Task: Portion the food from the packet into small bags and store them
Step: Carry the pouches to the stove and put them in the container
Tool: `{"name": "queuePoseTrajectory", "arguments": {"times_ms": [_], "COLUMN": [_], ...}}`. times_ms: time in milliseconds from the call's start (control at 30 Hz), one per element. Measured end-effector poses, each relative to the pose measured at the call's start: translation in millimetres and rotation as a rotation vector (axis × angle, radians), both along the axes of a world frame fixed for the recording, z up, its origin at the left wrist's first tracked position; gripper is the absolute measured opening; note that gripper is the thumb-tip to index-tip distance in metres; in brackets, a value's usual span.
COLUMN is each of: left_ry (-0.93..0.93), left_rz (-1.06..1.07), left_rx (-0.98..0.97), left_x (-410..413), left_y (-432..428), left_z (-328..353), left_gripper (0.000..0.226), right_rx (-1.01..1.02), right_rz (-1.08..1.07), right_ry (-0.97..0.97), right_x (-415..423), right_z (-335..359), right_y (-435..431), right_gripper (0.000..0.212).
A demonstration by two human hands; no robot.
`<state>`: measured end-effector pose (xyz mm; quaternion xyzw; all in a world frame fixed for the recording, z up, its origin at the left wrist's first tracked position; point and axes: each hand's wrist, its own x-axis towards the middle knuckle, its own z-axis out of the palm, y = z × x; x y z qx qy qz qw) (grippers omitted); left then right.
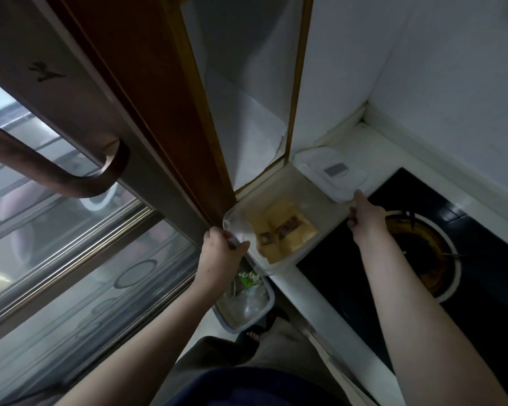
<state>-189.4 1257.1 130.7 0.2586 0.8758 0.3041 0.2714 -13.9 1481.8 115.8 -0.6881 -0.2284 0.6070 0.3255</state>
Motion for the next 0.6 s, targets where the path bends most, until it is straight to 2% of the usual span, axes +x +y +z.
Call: {"name": "queuePoseTrajectory", "arguments": {"times_ms": [100,133,200,267,333,400,600], "left_ry": [-0.214,-0.263,-0.327,-0.352,-0.420,-0.495,-0.542], "left_rz": [0.112,0.132,0.154,0.181,0.200,0.228,0.318], "left_rx": [0.023,0.047,0.093,0.112,0.129,0.150,0.200], "left_x": [-2,-3,-6,-11,-15,-17,-19], "left_y": [2,2,1,-1,-2,-2,2], "left_z": [-6,-7,-10,-12,-17,-20,-24], "left_gripper": [0.034,0.031,0.025,0.022,0.026,0.031,0.038], "right_rx": [-0.011,-0.013,-0.002,0.049,0.101,0.136,0.070], "right_rz": [-0.027,-0.058,-0.128,-0.157,-0.132,-0.070,0.112], "right_ry": [0.085,0.144,0.288,0.389,0.423,0.458,0.347], "right_x": [0,1,4,9,15,20,-8], "right_z": [3,7,17,28,35,39,23], "right_y": [10,11,8,-6,-30,-59,-149], "right_gripper": [0.017,0.016,0.028,0.026,0.017,0.018,0.008]}}
